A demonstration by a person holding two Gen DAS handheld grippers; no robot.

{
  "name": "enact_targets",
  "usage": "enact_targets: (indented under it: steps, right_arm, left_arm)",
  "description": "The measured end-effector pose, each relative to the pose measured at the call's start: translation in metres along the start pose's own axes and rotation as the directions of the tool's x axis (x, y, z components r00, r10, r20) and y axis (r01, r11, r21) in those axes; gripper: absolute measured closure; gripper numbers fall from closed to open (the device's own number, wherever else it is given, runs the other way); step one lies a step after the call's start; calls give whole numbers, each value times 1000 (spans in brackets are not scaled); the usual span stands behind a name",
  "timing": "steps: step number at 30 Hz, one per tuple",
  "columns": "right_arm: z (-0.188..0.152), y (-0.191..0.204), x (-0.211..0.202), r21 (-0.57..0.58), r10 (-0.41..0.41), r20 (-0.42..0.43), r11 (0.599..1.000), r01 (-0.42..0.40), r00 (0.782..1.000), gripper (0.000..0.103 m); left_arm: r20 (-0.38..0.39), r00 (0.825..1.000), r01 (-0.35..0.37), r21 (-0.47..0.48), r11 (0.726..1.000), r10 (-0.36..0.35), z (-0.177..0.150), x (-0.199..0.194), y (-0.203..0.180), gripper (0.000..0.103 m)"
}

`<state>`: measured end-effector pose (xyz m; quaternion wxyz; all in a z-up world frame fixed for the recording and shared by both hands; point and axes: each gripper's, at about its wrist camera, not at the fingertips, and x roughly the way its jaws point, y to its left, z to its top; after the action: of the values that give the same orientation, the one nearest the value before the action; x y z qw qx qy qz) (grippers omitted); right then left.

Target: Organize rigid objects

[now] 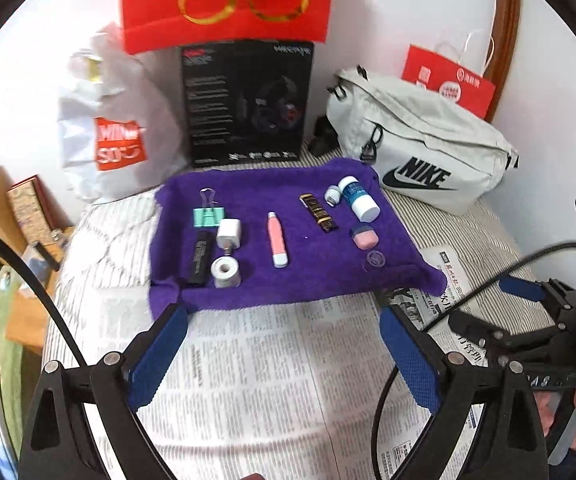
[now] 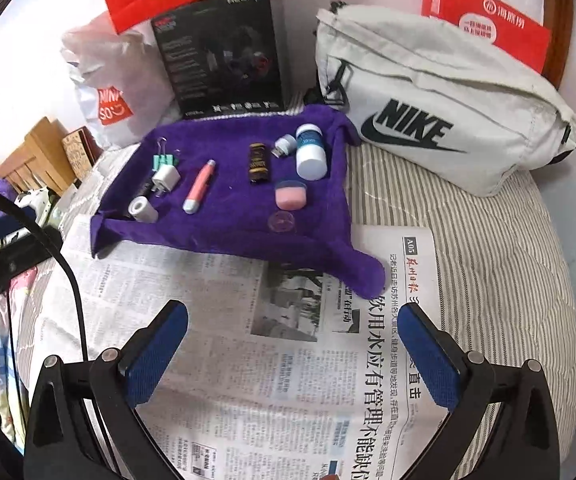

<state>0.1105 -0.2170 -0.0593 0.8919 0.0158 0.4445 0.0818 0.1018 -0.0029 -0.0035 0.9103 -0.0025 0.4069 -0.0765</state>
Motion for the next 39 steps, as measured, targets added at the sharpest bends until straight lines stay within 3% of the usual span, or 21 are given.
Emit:
enact_targets:
  steps: [4,9,19,39]
  right_arm:
    - [-8,8,-15,-17,-48,48,999,49,998,0]
    - [-25,13,-31,-17,-75,66,997,76,995,0]
    - [-45,15,-50,-22,-101,86,994,103,991,0]
    - [-52,9,-61,-13,-105,95,994,107,990,0]
  left_arm:
    - [17,999,-45,-54,998,46,-24,-10,7,6]
    - [28,996,-78,-50,996,80,-45,-23,8,6]
    - [66,995,-70,-49,996,73,-58,-42,-3,6]
    - [45,995,-92,-37,995,94,-66,-40,-11,6]
